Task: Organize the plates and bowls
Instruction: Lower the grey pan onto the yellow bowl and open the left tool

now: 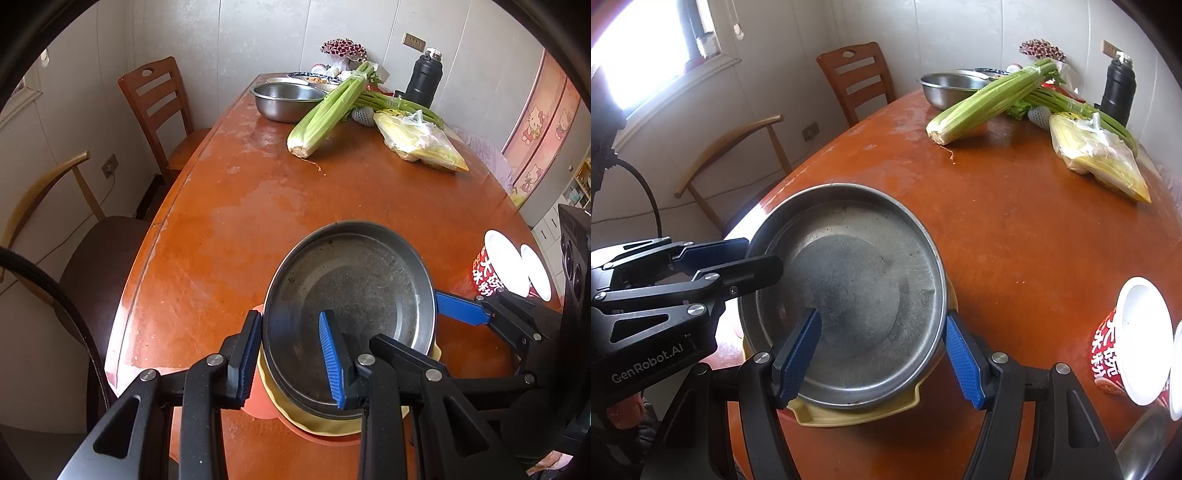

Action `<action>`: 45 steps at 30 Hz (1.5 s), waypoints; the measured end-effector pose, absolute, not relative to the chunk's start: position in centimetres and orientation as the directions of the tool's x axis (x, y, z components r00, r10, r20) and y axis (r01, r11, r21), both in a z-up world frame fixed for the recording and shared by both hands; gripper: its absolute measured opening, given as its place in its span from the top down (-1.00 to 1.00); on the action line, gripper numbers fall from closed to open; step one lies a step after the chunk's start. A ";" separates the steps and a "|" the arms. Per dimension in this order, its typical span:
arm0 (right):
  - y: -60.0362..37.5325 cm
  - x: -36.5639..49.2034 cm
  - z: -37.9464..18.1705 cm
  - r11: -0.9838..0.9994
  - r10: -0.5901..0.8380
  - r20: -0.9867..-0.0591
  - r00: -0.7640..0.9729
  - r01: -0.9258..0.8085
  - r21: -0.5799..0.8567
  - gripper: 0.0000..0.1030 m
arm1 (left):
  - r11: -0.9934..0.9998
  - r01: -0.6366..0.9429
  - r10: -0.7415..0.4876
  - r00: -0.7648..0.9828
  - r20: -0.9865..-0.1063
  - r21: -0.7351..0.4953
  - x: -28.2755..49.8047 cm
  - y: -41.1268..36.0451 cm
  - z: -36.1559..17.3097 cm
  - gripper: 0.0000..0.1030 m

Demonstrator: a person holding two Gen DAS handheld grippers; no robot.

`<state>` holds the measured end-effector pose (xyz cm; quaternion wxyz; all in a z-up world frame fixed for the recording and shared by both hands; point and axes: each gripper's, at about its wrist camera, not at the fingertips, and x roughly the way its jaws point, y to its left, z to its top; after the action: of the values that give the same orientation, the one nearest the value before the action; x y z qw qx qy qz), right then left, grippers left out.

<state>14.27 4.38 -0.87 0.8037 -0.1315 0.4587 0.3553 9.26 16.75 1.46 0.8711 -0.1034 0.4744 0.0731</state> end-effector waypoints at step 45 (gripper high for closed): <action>3.0 12.2 0.1 0.776 0.401 -0.808 0.433 -0.629 0.048 -0.36 | 0.970 -0.188 -0.029 0.545 -0.838 -0.156 7.9 18.2 0.6 0.36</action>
<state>12.24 3.04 0.10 0.8361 -0.1314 0.4346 0.3080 7.94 18.17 0.57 0.8713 -0.1144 0.4749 0.0458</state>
